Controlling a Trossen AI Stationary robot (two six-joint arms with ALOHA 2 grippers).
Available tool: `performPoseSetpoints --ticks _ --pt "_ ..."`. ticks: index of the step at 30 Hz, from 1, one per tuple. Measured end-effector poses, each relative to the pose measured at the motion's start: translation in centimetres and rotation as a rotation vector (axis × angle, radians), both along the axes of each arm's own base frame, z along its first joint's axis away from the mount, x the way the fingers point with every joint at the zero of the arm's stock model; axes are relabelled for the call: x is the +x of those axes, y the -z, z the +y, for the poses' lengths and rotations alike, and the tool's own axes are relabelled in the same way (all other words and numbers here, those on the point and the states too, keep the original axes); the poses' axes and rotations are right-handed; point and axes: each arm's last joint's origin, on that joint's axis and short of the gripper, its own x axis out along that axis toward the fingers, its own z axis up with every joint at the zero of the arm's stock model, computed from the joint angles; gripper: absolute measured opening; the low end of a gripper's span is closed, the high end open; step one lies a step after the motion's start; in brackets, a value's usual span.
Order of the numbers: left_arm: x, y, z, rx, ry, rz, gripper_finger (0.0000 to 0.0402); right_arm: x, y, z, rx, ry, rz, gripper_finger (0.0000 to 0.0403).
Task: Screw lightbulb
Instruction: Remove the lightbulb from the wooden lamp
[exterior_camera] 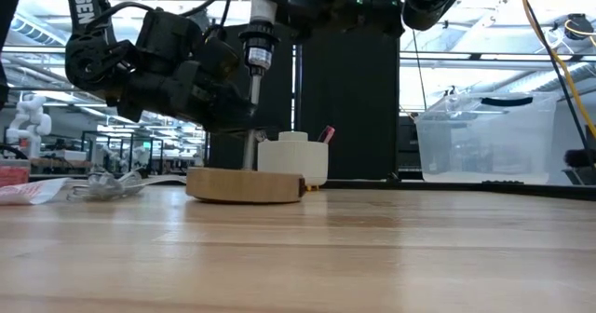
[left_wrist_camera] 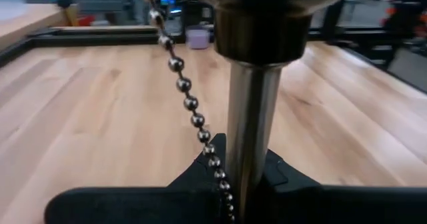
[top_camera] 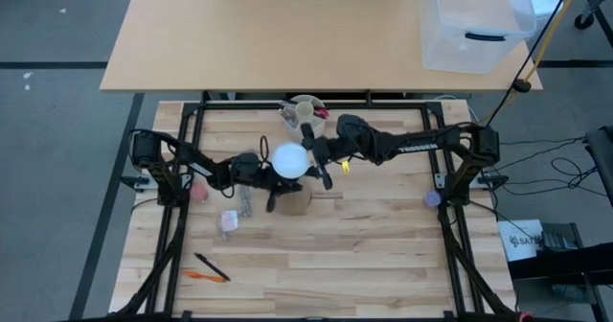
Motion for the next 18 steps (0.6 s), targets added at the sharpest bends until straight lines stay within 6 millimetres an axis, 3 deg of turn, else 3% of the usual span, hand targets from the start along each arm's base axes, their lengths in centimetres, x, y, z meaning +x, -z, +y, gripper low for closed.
performPoseSetpoints --ticks 13,18 --pt "-0.06 0.03 -0.17 -0.009 0.054 0.001 0.0024 0.04 -0.14 0.72 0.008 -0.055 -0.01 0.0181" --pt "-0.08 0.08 -0.1 -0.003 0.025 0.004 0.0024 0.1 -0.24 1.09 0.024 -0.031 -0.006 0.0218"
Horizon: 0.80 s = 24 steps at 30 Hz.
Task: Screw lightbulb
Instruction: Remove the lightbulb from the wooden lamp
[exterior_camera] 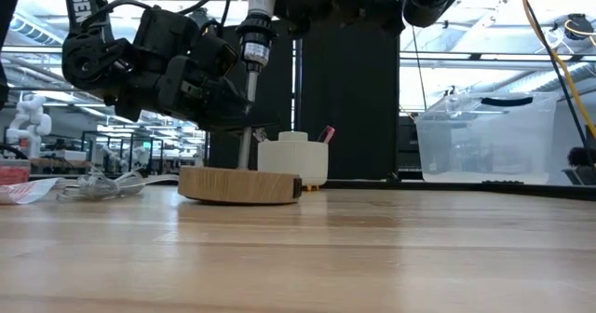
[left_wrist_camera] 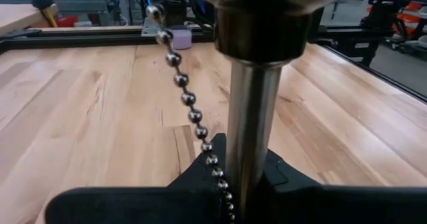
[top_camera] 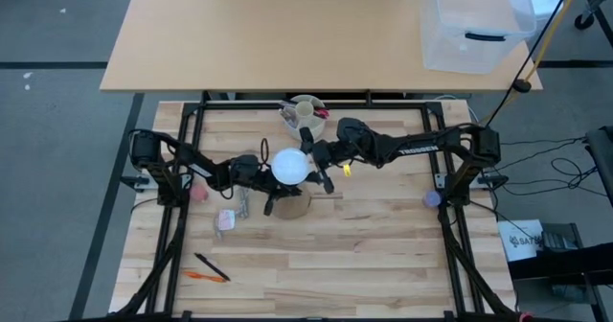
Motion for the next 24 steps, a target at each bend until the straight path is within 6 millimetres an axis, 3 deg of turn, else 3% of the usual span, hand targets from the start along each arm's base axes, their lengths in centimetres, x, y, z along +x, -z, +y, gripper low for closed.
performPoseSetpoints --ticks 9,16,24 --pt "0.0 0.1 0.1 0.003 -0.054 0.008 0.0024 0.0 0.0 0.1 0.02 0.017 0.025 0.0296" --pt "0.0 0.1 0.2 0.004 -0.061 0.009 0.0024 -0.1 0.4 -0.4 0.019 0.036 0.061 0.0298" --pt "0.1 0.1 0.3 0.014 -0.098 0.01 0.0024 -1.2 0.2 -2.7 0.011 0.107 0.137 0.0298"
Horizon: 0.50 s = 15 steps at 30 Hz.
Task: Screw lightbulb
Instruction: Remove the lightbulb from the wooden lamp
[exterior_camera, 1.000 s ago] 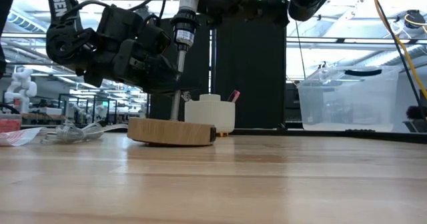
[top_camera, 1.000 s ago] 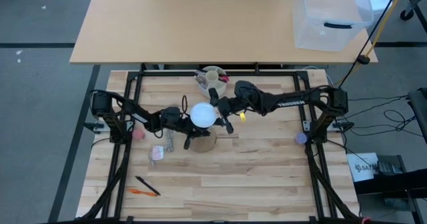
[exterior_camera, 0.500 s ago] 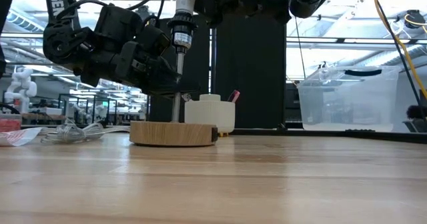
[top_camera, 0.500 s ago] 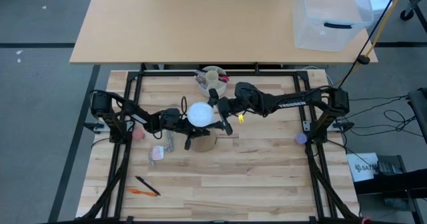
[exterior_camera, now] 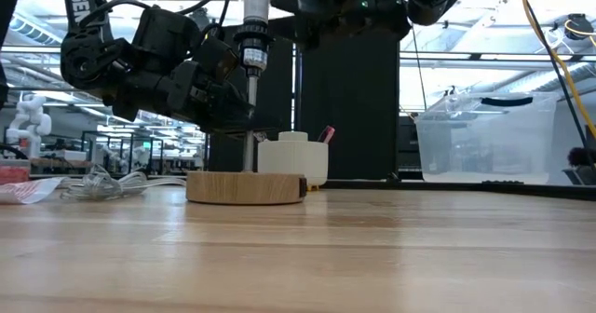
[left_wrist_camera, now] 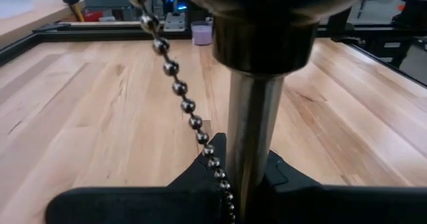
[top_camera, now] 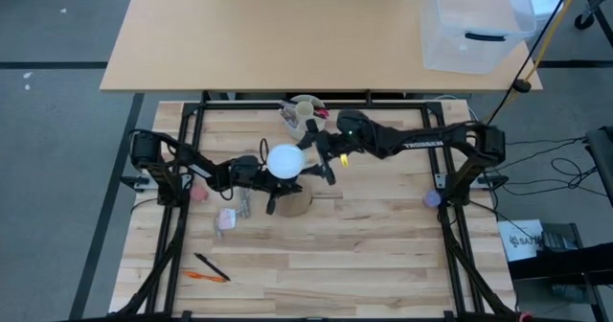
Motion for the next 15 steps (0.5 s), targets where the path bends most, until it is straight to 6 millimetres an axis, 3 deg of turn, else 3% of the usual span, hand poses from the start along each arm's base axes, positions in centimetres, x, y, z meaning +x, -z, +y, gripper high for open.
performPoseSetpoints --ticks 10,15 --pt "0.0 0.0 0.2 0.013 -0.067 0.001 0.0024 -2.1 -0.6 -0.2 -0.049 0.051 0.158 0.0297" --pt "0.0 0.0 0.4 0.015 -0.147 0.003 0.0024 -2.3 -0.3 1.0 -0.076 0.138 0.239 0.0297"
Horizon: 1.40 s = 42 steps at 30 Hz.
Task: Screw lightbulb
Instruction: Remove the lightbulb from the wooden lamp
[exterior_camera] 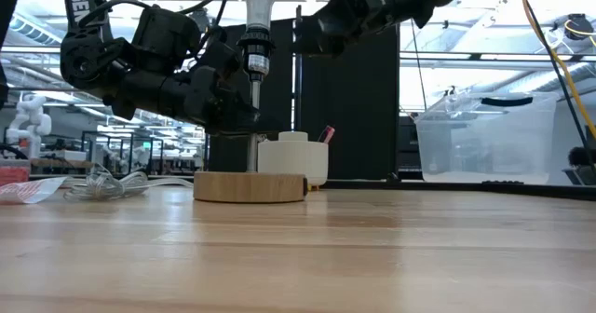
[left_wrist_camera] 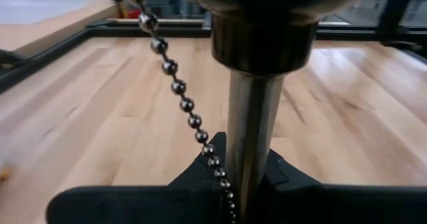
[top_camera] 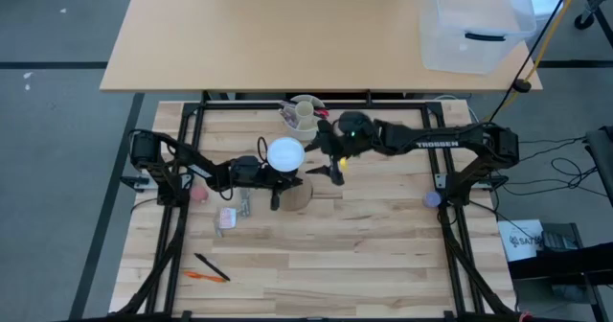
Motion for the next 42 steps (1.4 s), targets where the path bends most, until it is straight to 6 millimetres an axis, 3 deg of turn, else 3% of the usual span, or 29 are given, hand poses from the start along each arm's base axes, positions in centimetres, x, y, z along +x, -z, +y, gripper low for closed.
performPoseSetpoints --ticks 6,16,21,30,42 --pt "0.0 0.0 0.2 0.01 -0.07 0.001 0.0024 0.6 0.4 2.6 -0.096 0.164 0.04 0.0297" --pt "0.0 0.0 0.4 0.007 -0.129 -0.001 0.0024 1.5 -0.5 7.6 -0.081 0.453 -0.113 0.0297" --pt "-0.1 0.0 0.5 0.012 -0.157 -0.001 0.0024 2.9 0.8 9.5 -0.05 0.538 -0.187 0.0297" --pt "0.0 0.0 0.5 0.016 -0.166 -0.002 0.0024 5.1 3.0 9.8 -0.054 0.762 -0.367 0.0297" --pt "0.0 0.0 0.5 0.017 -0.166 -0.003 0.0024 5.4 2.4 9.5 -0.029 0.764 -0.503 0.0297"
